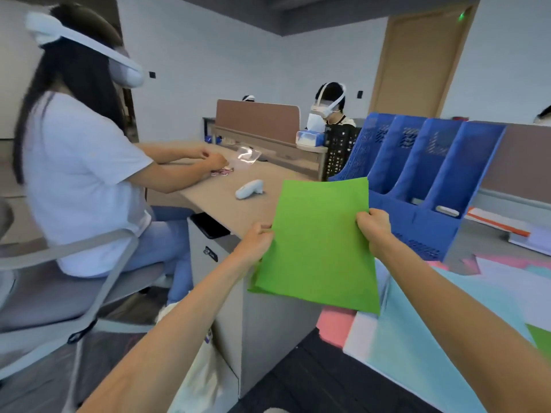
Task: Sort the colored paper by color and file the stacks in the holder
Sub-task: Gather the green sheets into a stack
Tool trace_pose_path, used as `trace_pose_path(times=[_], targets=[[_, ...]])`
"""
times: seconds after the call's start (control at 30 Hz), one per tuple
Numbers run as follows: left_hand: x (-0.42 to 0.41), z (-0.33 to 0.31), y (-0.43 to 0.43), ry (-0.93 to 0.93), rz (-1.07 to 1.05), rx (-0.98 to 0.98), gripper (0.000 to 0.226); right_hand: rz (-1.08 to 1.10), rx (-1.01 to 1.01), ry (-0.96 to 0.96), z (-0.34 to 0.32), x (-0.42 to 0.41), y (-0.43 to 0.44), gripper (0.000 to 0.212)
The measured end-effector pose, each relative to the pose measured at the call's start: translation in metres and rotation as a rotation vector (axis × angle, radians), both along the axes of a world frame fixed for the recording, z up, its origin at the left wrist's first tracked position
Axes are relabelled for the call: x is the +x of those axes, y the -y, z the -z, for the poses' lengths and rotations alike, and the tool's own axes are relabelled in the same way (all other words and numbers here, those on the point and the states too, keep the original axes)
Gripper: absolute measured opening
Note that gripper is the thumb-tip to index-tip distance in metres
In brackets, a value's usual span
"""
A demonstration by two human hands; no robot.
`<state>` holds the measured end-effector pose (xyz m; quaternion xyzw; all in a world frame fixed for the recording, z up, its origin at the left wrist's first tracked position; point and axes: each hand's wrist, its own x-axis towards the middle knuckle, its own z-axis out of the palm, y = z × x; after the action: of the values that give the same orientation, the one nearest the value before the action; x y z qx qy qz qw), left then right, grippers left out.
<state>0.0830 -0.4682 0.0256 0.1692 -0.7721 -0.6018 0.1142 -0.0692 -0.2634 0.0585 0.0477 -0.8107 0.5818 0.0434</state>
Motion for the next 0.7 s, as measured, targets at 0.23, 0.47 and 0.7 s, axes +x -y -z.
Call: trace_pose_path(times=[0.23, 0.47, 0.7], targets=[[0.001, 0.032, 0.030, 0.057, -0.077, -0.249, 0.033, -0.003, 0.181, 0.051, 0.033, -0.010, 0.024, 0.015], [-0.001, 0.034, 0.031, 0.056, -0.105, -0.248, 0.030, -0.010, 0.262, 0.060, 0.040, -0.011, 0.027, 0.029], [-0.005, 0.030, 0.030, 0.089, -0.108, -0.341, 0.038, 0.030, 0.361, -0.002, 0.028, 0.001, 0.016, 0.043]])
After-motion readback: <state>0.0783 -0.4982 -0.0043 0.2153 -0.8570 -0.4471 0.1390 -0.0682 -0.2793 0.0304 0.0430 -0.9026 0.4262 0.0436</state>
